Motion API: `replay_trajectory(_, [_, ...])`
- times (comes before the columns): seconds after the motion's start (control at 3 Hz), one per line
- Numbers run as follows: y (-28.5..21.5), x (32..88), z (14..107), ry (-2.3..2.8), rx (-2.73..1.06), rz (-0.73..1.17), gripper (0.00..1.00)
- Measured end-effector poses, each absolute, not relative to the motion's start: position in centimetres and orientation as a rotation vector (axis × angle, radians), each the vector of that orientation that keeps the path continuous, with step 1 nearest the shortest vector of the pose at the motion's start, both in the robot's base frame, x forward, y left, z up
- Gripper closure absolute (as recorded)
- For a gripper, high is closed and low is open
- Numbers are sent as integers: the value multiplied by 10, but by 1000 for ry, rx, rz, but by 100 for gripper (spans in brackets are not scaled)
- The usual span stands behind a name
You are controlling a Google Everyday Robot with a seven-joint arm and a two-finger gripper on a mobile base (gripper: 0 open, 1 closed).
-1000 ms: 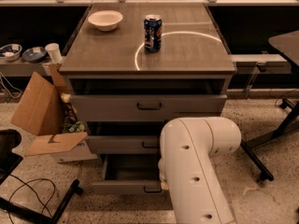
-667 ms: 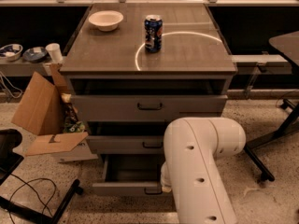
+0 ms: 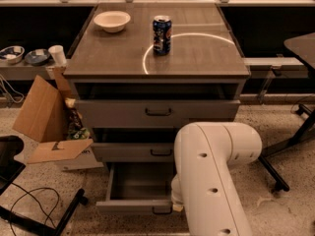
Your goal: Open bottom drawer
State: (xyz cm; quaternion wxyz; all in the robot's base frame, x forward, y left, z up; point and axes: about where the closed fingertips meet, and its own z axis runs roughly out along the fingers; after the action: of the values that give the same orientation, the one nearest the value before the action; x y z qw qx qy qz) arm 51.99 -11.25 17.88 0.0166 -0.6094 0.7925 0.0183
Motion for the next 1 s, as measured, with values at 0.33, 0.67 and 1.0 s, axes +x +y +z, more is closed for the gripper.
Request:
replay_trajectory(0.33, [-111,520,181,2464,-1894,57,100])
replay_trajectory(0.67, [-119,502,179,2502,-1884,71,100])
replay_trajectory(1.0, [-122,505,183,2508,-1866,56,100])
